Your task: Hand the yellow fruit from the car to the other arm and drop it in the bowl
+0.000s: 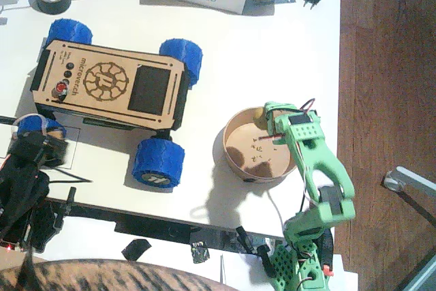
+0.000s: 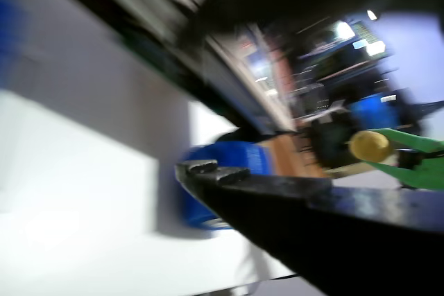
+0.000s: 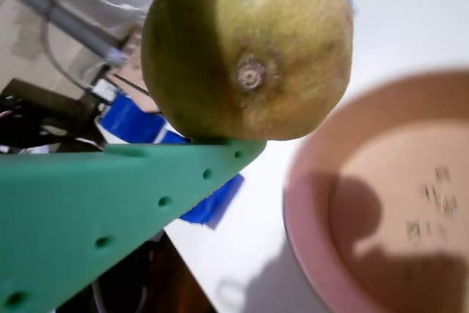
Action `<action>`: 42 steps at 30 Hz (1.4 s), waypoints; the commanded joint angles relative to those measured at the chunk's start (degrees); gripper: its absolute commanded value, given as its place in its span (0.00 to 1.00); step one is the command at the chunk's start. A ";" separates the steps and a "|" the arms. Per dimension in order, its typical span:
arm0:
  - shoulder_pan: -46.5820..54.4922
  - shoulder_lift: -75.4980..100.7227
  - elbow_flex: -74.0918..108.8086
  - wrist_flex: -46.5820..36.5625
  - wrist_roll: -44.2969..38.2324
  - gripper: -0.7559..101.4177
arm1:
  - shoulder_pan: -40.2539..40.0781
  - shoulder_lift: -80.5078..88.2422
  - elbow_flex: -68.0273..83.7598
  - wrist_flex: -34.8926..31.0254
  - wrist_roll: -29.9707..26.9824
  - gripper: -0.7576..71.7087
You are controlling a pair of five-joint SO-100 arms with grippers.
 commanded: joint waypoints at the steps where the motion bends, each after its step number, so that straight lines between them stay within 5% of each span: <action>1: -6.86 2.20 -0.70 8.61 5.10 0.01 | 0.97 -3.34 -5.80 1.58 1.41 0.01; 7: -13.71 4.04 7.21 3.52 5.71 0.01 | 1.76 -9.67 -8.70 2.37 1.32 0.01; 19: -14.94 12.74 9.67 7.21 5.71 0.01 | 2.11 -12.13 -10.99 3.52 1.05 0.01; 20: -14.94 12.66 9.67 7.21 5.71 0.01 | 1.93 -12.22 -11.16 4.13 1.05 0.03; 24: -14.94 12.48 9.67 6.86 5.71 0.01 | 1.41 -12.74 -11.51 6.06 0.79 0.44; 30: -14.94 12.57 9.67 6.86 5.71 0.01 | 1.41 -11.34 -10.99 6.15 1.23 0.54; 36: -14.94 12.30 9.67 6.59 5.71 0.02 | 0.44 -7.38 -8.61 6.24 1.32 0.50; 42: -14.94 12.30 9.67 6.59 5.71 0.01 | -1.14 11.87 1.41 5.80 2.02 0.06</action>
